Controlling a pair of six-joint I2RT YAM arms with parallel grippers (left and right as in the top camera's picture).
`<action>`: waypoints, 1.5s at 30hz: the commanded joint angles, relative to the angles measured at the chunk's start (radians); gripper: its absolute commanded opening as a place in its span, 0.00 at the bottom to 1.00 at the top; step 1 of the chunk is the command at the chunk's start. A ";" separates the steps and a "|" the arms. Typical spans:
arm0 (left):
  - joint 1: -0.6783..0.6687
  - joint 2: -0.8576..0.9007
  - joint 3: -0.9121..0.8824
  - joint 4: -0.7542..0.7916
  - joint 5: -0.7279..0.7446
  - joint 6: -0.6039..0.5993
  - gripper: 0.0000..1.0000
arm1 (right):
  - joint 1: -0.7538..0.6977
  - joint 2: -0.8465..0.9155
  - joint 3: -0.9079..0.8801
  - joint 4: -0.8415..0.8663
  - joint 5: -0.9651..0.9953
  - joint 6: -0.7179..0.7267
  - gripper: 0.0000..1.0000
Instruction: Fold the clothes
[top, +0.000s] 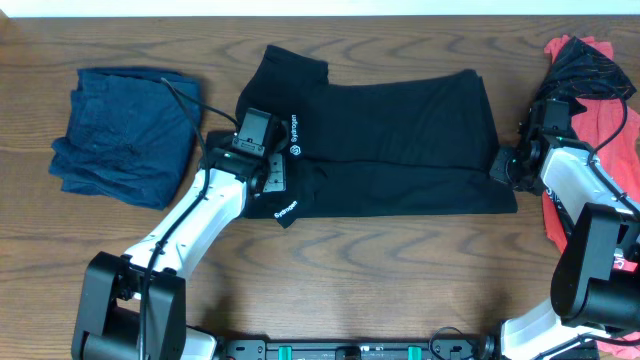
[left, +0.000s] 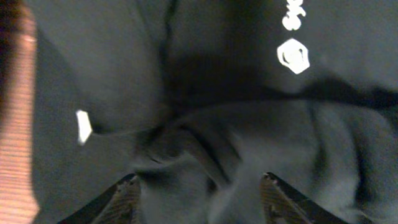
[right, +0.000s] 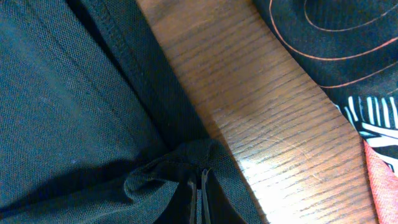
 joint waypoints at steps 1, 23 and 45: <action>-0.002 0.015 -0.033 -0.002 0.088 -0.034 0.59 | 0.006 0.012 -0.001 0.000 -0.004 -0.013 0.03; 0.000 0.098 -0.023 0.113 0.097 -0.022 0.06 | 0.006 0.012 -0.001 -0.005 -0.004 -0.013 0.03; 0.189 0.051 -0.002 0.195 0.069 0.011 0.32 | 0.006 0.012 -0.001 -0.011 -0.003 -0.013 0.03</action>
